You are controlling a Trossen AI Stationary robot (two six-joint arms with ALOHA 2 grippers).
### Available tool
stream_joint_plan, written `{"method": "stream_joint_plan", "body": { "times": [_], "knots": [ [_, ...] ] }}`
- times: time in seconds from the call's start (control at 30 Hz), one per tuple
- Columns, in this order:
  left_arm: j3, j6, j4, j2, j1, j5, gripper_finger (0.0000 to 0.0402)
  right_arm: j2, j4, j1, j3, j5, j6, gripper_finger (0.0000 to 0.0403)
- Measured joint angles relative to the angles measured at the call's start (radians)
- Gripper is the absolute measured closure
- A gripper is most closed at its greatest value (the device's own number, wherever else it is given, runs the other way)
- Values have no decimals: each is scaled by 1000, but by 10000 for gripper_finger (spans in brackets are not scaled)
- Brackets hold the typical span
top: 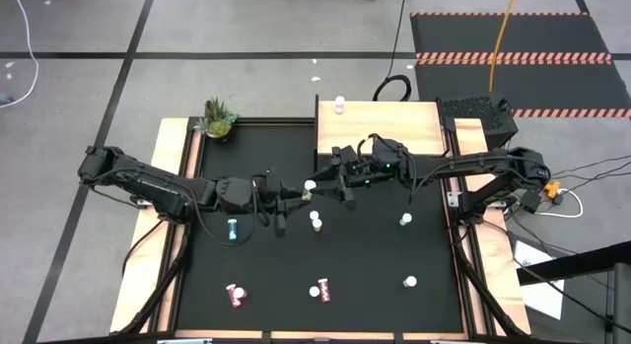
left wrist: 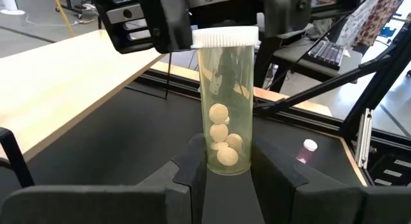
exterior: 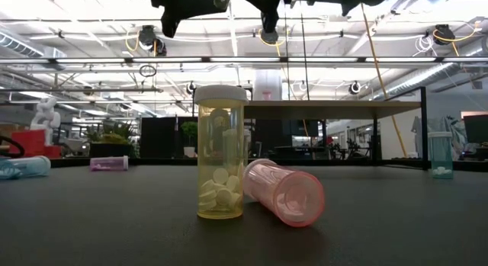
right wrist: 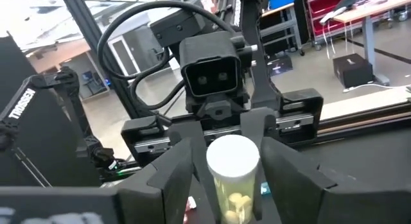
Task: Pick and place medicine bottles onto shelf by color
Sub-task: Put the top left yellow pill bottle on the shelf
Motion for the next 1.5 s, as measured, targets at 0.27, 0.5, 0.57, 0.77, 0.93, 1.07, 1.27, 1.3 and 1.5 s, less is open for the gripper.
{"method": "stream_joint_plan", "body": {
  "times": [0.27,0.5,0.57,0.77,0.93,1.07,1.27,1.3,1.5],
  "knots": [
    [0,-6,0,0,0,0,298,0,-8,0,0,0,-18,219],
    [0,-30,0,0,0,0,298,0,-16,-4,0,0,-19,245],
    [0,-31,0,0,0,0,298,0,-15,-5,0,0,-19,254],
    [0,-36,1,0,0,-1,298,0,-15,-5,0,2,-19,276],
    [0,-36,1,0,0,4,298,0,-15,-5,0,2,-26,274],
    [0,-29,2,0,0,26,298,0,-10,-5,0,2,-26,256],
    [0,-18,5,0,0,28,298,0,-8,-5,0,2,-26,238],
    [0,-13,6,0,0,28,298,0,-8,-5,0,2,-26,237],
    [0,-19,30,0,8,29,298,0,-7,-5,0,2,-23,237]
  ]
}}
